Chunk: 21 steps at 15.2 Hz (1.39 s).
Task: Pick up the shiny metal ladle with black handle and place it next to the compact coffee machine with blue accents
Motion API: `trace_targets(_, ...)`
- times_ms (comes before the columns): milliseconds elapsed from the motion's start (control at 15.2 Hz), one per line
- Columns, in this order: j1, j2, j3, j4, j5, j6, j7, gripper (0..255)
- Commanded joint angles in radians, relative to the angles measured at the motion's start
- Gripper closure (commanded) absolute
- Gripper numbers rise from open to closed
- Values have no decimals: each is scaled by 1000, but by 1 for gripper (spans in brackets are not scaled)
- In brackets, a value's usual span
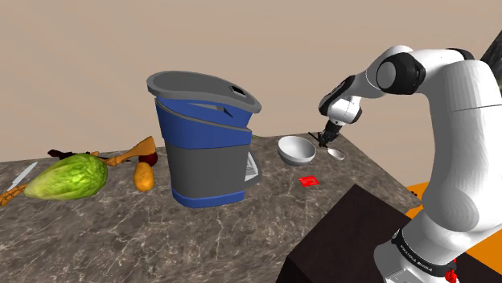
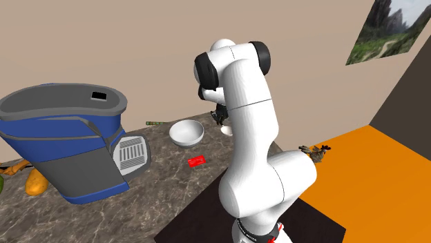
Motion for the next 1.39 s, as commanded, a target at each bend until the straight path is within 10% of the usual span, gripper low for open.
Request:
trace_targets(0, 1, 1, 1, -1, 0, -1, 0, 255)
trace_targets(1320, 60, -189, -85, -28, -108, -157, 89, 255)
